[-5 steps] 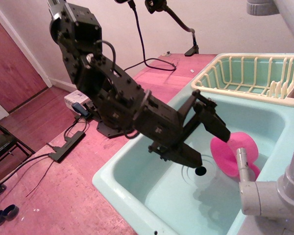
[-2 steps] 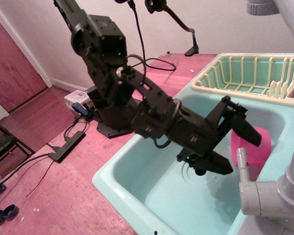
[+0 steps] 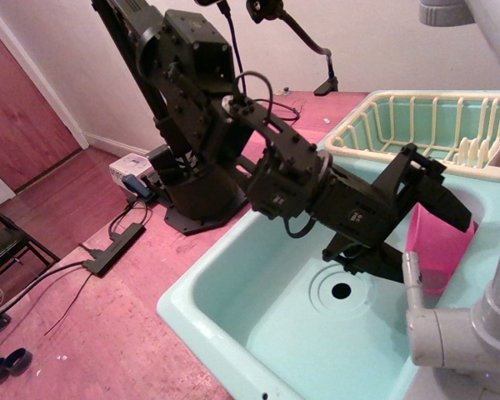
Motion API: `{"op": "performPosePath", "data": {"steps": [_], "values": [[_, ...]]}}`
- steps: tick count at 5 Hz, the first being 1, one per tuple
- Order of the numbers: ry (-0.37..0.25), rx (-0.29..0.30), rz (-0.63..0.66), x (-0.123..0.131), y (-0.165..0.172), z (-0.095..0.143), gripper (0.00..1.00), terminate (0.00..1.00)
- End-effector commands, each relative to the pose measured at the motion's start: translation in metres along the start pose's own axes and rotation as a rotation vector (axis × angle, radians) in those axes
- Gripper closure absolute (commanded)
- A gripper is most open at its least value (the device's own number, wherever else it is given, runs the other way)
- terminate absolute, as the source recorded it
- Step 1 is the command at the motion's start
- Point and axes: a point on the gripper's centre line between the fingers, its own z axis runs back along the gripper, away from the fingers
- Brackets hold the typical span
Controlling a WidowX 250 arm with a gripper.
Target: Flip cup upright
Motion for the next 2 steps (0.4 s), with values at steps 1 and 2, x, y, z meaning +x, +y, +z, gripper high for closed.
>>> {"op": "performPosePath", "data": {"steps": [1,2], "values": [[-0.029,0.057,0.061,-0.004,0.037,0.011,0.0,0.0],[-0.055,0.043,0.078,-0.009,0.055,0.014,0.0,0.0]]}}
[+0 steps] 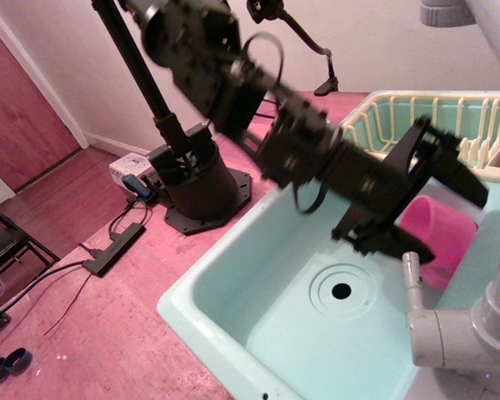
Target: Flip cup upright
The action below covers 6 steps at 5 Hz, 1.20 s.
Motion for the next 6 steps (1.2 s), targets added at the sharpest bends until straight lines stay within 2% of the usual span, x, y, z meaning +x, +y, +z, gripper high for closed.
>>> {"op": "performPosePath", "data": {"steps": [1,2,4,5,6], "values": [[-0.079,-0.043,-0.021,-0.006,0.035,0.01,0.0,0.0],[-0.094,-0.14,-0.089,-0.015,0.024,0.014,0.0,0.0],[-0.123,-0.174,-0.054,-0.015,-0.005,0.011,0.0,0.0],[-0.128,-0.173,-0.118,-0.004,0.027,0.031,0.0,0.0],[-0.125,-0.209,-0.127,0.007,0.042,0.068,0.0,0.0]]}}
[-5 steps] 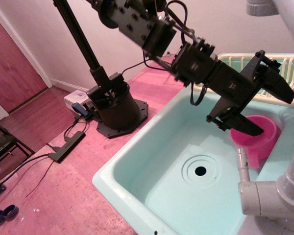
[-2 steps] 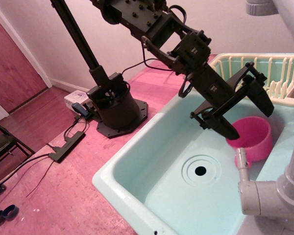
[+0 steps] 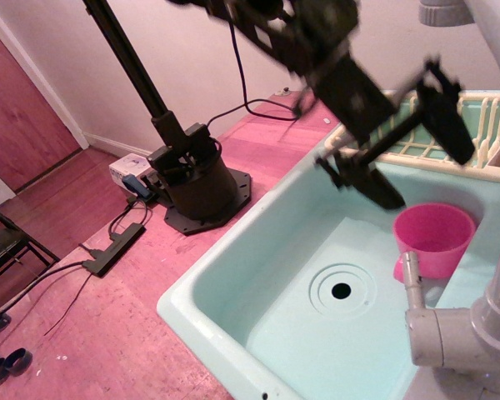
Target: Flip cup upright
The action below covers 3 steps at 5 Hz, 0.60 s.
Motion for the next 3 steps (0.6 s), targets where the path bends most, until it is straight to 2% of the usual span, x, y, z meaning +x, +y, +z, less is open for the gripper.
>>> {"op": "performPosePath", "data": {"steps": [1,2,3], "values": [[-0.034,0.098,0.024,0.013,0.005,0.06,0.0,0.0],[-0.024,0.084,0.005,0.014,0.005,0.082,0.0,0.0],[-0.024,0.084,0.005,0.014,0.005,0.082,0.0,0.0]]}}
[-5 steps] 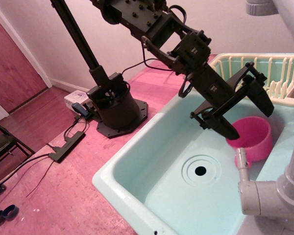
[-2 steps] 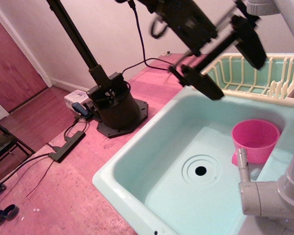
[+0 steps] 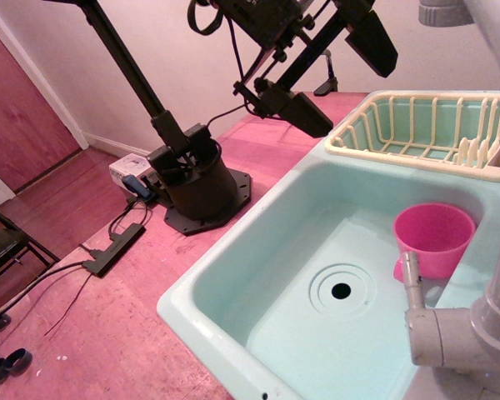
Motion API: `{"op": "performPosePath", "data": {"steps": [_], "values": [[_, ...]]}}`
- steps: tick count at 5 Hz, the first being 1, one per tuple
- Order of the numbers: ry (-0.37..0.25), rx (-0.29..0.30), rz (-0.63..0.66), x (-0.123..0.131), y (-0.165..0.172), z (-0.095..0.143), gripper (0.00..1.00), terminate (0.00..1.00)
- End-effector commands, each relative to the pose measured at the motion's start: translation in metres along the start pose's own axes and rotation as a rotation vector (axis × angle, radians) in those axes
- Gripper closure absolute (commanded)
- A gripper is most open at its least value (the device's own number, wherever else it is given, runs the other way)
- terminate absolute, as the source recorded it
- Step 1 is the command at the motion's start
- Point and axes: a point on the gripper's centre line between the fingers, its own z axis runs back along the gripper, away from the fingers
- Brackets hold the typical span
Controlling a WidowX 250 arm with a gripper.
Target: Flip cup upright
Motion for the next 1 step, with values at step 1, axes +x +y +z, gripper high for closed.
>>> {"op": "performPosePath", "data": {"steps": [1], "values": [[-0.04,0.035,-0.003,0.0064,0.0089,0.0144,0.0,1.0]]}}
